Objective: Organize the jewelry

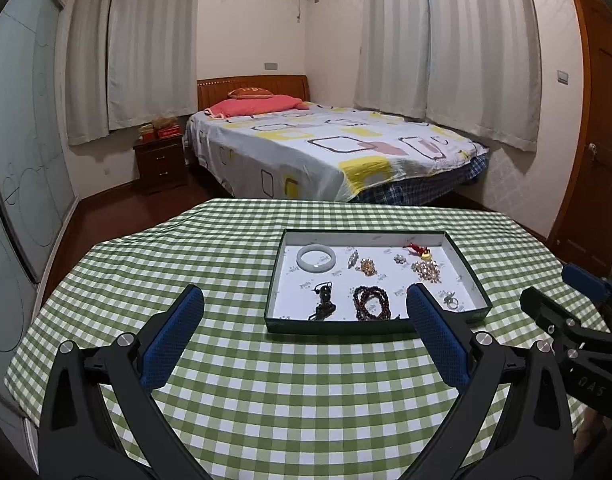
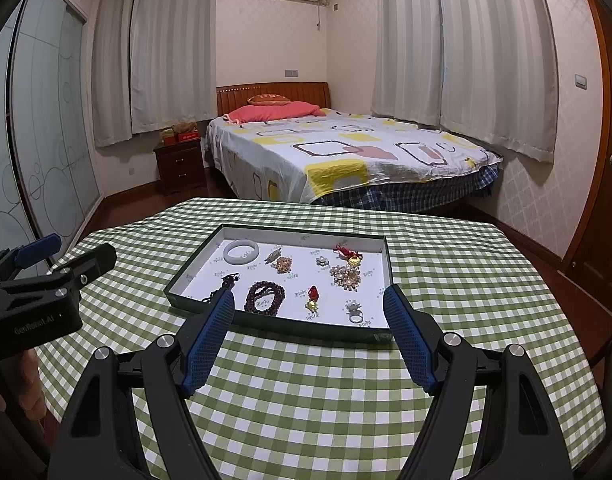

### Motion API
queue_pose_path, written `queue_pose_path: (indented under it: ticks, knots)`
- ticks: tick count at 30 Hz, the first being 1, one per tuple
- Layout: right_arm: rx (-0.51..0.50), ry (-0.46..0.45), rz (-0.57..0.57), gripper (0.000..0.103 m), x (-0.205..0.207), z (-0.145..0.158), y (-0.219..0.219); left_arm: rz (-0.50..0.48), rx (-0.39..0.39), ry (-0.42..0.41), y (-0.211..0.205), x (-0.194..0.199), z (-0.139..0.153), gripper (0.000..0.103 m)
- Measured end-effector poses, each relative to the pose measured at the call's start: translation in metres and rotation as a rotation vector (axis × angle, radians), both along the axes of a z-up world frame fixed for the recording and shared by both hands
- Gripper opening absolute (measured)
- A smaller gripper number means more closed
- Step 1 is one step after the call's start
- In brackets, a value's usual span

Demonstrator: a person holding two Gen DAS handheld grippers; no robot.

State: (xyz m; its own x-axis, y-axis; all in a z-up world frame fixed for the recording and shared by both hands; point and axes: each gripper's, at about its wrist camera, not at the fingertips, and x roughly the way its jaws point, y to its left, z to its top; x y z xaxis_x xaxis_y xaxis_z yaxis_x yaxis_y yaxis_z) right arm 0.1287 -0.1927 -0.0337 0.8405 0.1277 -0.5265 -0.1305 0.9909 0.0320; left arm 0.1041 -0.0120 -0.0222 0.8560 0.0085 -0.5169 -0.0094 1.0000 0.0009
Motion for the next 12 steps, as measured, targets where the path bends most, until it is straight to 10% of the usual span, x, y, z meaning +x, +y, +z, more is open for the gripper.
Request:
queue_pose_path:
  ticks: [12]
  knots:
    - [0.017,0.035,-0.022,0.074,0.01,-0.012,-0.011,0.009,-0.027,0.068,0.014,0.02,-0.022,0.099]
